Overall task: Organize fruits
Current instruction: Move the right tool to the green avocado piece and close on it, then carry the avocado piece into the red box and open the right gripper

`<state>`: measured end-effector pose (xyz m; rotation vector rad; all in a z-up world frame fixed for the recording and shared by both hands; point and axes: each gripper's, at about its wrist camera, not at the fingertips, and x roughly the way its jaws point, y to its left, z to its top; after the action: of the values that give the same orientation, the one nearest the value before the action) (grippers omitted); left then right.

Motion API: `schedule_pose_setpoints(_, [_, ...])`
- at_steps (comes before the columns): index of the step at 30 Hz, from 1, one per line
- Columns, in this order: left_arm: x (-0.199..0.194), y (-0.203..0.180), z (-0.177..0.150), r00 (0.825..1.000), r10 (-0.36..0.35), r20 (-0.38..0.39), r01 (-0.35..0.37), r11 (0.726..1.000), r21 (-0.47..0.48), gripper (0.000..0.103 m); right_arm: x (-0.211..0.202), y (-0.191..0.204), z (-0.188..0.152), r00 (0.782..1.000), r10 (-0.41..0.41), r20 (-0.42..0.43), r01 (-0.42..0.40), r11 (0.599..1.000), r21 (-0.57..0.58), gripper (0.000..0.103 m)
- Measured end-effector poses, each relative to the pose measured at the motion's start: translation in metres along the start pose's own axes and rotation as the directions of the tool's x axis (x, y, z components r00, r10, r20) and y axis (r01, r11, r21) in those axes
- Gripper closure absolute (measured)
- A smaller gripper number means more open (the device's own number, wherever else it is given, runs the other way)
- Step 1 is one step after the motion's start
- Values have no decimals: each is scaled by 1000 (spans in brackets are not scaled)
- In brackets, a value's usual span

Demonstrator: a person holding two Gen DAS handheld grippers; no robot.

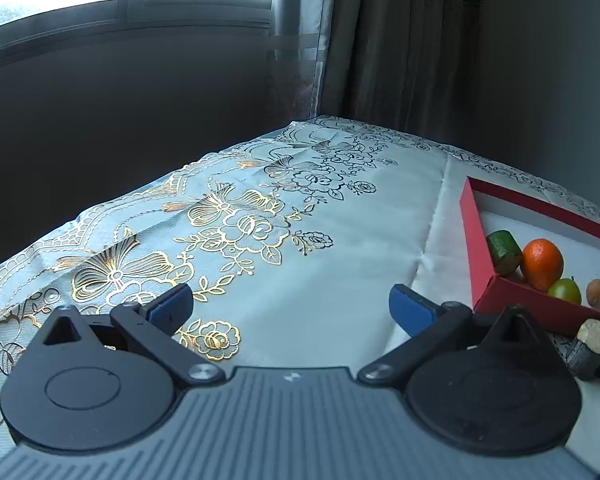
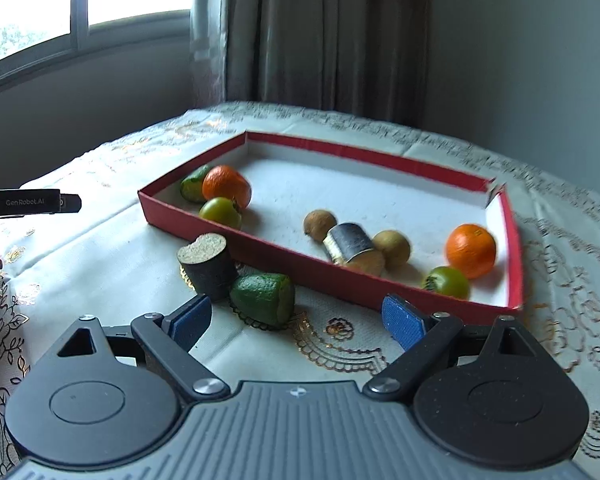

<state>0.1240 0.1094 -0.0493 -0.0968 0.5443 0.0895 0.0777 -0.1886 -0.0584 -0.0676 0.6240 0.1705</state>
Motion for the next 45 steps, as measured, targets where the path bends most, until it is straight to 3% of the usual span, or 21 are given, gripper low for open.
schedule_pose_setpoints(3, [1, 0, 0, 1000, -1, -4, 1, 1000, 2, 0, 7, 3, 0, 999, 24, -26, -25, 1000, -18, 13])
schedule_pose_setpoints(6, [1, -1, 0, 1000, -1, -5, 1, 1000, 3, 0, 14, 9, 2, 997, 43, -57, -46, 998, -49, 31])
schedule_pose_setpoints(10, [2, -1, 0, 1000, -2, -7, 2, 1000, 0, 0, 22, 12, 4, 996, 54, -70, -58, 997, -53, 36])
schedule_pose_setpoints(17, [3, -1, 0, 1000, -2, -11, 2, 1000, 0, 0, 24, 10, 8, 996, 70, -58, -72, 997, -41, 62])
schedule_pose_setpoints(45, [5, 0, 0, 1000, -9, -25, 9, 1000, 2, 0, -33, -16, -7, 995, 78, 68, -82, 995, 61, 64])
